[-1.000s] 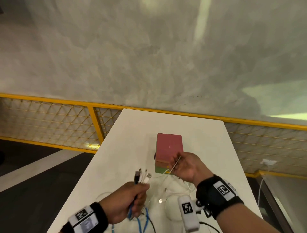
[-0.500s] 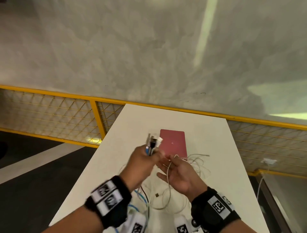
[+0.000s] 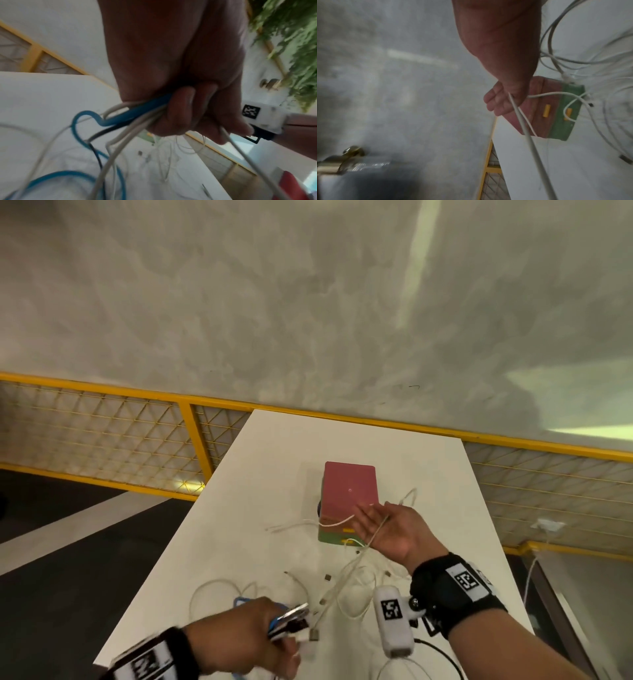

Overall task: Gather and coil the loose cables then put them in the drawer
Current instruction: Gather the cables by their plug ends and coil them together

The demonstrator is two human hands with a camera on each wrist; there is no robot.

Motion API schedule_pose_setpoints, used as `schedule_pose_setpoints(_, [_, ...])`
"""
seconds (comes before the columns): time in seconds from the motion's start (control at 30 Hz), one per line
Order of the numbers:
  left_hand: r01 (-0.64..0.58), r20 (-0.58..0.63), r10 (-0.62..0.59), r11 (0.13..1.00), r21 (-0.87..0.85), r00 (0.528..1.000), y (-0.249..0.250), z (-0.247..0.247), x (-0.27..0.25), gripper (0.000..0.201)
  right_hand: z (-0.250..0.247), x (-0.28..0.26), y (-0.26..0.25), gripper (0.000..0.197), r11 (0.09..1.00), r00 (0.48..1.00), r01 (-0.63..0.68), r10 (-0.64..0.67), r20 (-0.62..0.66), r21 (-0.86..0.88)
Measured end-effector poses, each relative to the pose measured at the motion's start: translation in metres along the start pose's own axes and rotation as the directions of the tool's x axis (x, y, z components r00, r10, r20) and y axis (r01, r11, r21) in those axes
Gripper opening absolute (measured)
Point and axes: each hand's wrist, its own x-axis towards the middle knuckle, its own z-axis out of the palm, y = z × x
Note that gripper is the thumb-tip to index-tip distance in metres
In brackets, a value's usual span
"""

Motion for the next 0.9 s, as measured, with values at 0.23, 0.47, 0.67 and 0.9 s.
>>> schedule_pose_setpoints(0.23, [-0.120, -0.549, 0.001, 0.976, -0.181, 0.836, -0.004, -0.020, 0.005, 0.022, -0.015, 0.004, 0.015, 0.025, 0.999, 1.000, -0.008, 0.009, 0.015, -0.037])
schedule_pose_setpoints(0.47, [-0.426, -0.695, 0.057, 0.825, -0.372, 0.717, 0.066, -0.001, 0.072, 0.029, 0.003, -0.019, 0.038, 0.012, 0.986, 0.985, 0.004, 0.025, 0.170, -0.168])
schedule_pose_setpoints(0.67, [-0.421, -0.665, 0.054, 0.811, -0.406, 0.745, 0.057, 0.025, 0.094, 0.019, 0.017, -0.031, 0.041, 0.022, 0.995, 0.972, -0.036, 0.057, 0.230, -0.094])
schedule_pose_setpoints(0.9, [-0.061, -0.161, 0.017, 0.960, -0.275, 0.987, 0.023, 0.012, 0.039, 0.035, -0.005, -0.005, 0.006, 0.024, 0.999, 0.999, 0.028, -0.028, 0.020, -0.029])
